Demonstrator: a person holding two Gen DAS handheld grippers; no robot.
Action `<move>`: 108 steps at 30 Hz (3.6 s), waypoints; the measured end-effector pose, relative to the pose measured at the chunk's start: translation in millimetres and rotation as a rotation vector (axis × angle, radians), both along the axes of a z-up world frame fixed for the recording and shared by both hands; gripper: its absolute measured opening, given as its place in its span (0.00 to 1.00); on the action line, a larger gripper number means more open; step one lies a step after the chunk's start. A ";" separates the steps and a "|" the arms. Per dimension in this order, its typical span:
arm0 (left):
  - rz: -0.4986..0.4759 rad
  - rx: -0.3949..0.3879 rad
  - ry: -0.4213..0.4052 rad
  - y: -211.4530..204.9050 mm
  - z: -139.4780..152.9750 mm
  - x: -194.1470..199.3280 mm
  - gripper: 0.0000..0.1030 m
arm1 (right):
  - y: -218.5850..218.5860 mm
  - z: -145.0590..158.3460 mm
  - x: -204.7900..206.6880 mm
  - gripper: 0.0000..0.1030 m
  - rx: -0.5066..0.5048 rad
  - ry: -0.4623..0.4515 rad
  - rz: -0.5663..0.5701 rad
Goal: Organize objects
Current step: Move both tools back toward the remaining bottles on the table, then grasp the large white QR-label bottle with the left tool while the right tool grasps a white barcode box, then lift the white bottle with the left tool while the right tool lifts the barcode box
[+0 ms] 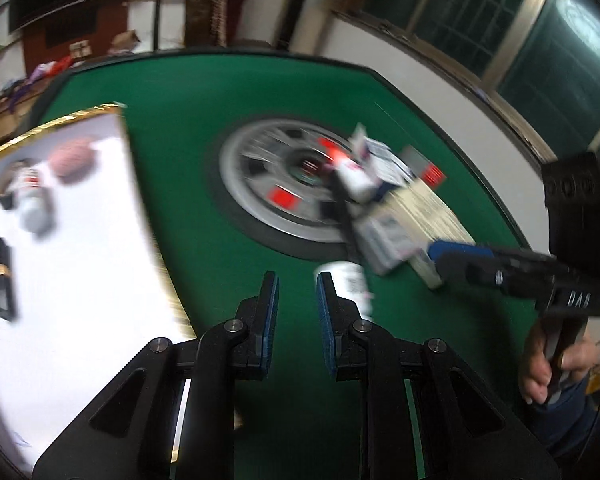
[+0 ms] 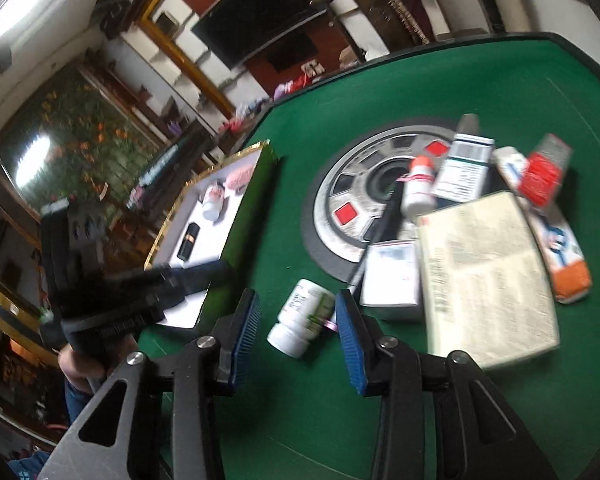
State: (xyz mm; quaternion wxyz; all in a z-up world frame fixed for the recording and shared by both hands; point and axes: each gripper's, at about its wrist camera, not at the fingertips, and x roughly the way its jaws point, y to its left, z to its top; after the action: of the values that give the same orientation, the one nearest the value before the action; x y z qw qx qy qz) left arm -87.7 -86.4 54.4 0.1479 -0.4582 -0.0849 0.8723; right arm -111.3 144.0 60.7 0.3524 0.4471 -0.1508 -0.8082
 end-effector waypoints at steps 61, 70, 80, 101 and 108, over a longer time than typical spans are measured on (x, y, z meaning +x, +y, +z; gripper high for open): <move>0.057 -0.262 0.004 57.9 -50.1 -11.5 0.32 | -22.8 -13.3 -17.6 0.43 0.447 0.135 -0.147; 0.067 -0.268 0.018 60.2 -51.8 -11.4 0.32 | -26.3 -22.2 -20.7 0.45 0.475 0.088 -0.117; 0.101 -0.261 0.046 61.7 -52.2 -8.4 0.32 | -32.8 -33.1 -17.2 0.36 0.544 0.184 -0.111; 0.099 -0.294 0.064 67.2 -51.0 -6.0 0.32 | -21.5 -14.1 -7.0 0.34 0.426 0.192 -0.122; 0.100 -0.301 0.082 68.4 -47.2 -3.4 0.32 | -20.7 -10.5 -5.3 0.34 0.416 0.201 -0.126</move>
State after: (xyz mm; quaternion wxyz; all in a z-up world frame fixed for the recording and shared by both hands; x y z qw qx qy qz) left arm -91.1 -18.0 7.2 0.0376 -0.4345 0.0300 0.8994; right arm -116.7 123.3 50.2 0.2147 0.4172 0.0269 -0.8827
